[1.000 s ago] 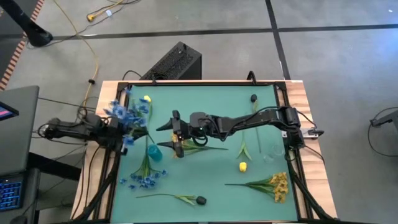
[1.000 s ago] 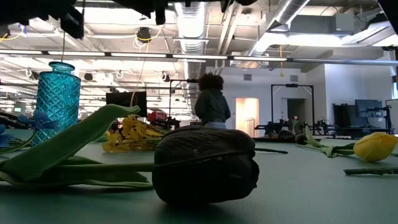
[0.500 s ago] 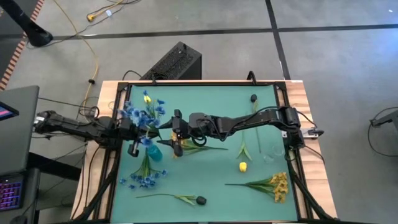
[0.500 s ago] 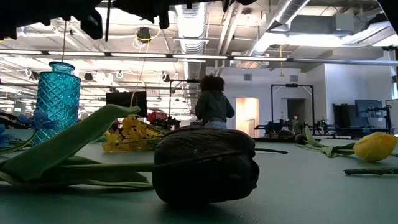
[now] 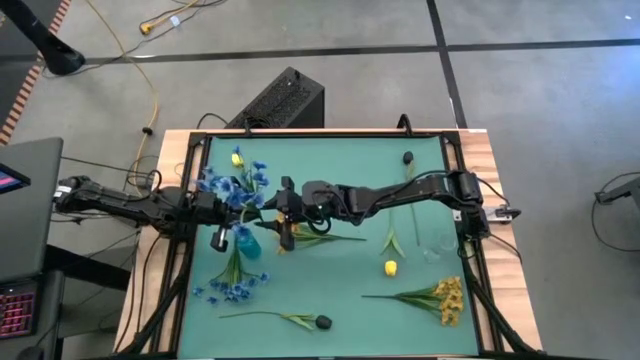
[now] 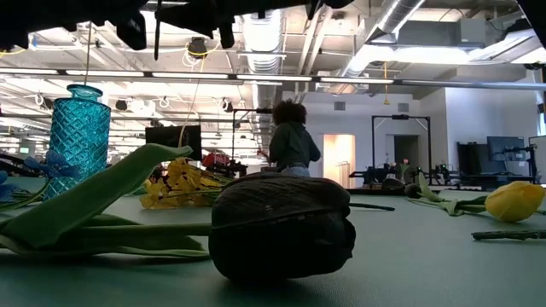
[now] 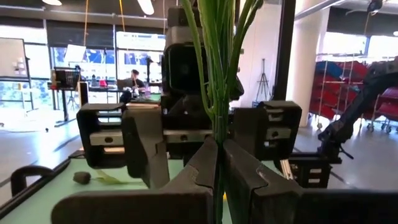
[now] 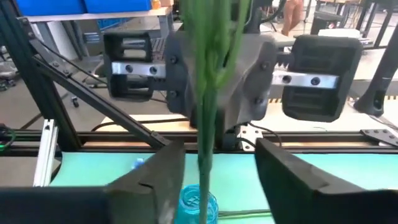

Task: Sort flowers into vase by color
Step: Put the top blue flowers into the blue vase

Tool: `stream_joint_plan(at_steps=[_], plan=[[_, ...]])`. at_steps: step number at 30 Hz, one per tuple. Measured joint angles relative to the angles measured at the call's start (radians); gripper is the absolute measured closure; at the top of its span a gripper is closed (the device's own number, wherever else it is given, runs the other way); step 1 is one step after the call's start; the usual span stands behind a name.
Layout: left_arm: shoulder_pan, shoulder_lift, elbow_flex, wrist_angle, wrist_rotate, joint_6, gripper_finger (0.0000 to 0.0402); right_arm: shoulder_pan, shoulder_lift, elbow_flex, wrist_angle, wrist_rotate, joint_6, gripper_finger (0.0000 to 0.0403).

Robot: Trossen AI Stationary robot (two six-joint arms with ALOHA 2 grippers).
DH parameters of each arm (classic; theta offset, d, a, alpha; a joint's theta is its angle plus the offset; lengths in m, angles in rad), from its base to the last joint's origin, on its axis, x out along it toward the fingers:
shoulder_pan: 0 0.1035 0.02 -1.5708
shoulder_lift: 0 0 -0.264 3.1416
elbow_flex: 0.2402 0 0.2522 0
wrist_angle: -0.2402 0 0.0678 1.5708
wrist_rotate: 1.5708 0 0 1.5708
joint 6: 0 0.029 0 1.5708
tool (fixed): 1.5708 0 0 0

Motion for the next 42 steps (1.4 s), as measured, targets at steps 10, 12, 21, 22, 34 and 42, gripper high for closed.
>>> stream_joint_plan(at_steps=[10,12,21,22,34,42], plan=[[0.000,0.000,0.000,-0.030,-0.056,-0.002,0.0370,-0.001,0.000,0.000,-0.009,-0.022,-0.015,0.0365],[0.000,0.000,0.000,-0.041,-0.059,0.000,0.0350,0.001,0.000,0.000,-0.007,-0.022,-0.024,0.0365],[0.000,-0.074,0.002,-0.139,-0.068,0.051,0.0241,0.027,0.000,0.000,0.008,-0.023,-0.025,0.0359],[0.000,-0.098,0.002,-0.168,-0.076,0.054,0.0231,0.030,0.000,0.000,0.008,-0.023,-0.027,0.0359],[0.002,-0.272,0.054,-0.596,-0.570,-0.061,0.0199,0.053,0.068,0.004,0.285,-0.071,-0.014,0.0357],[0.027,-0.249,0.054,-0.615,-0.623,-0.075,0.0209,0.044,0.212,0.122,0.287,-0.079,0.032,0.0356]])
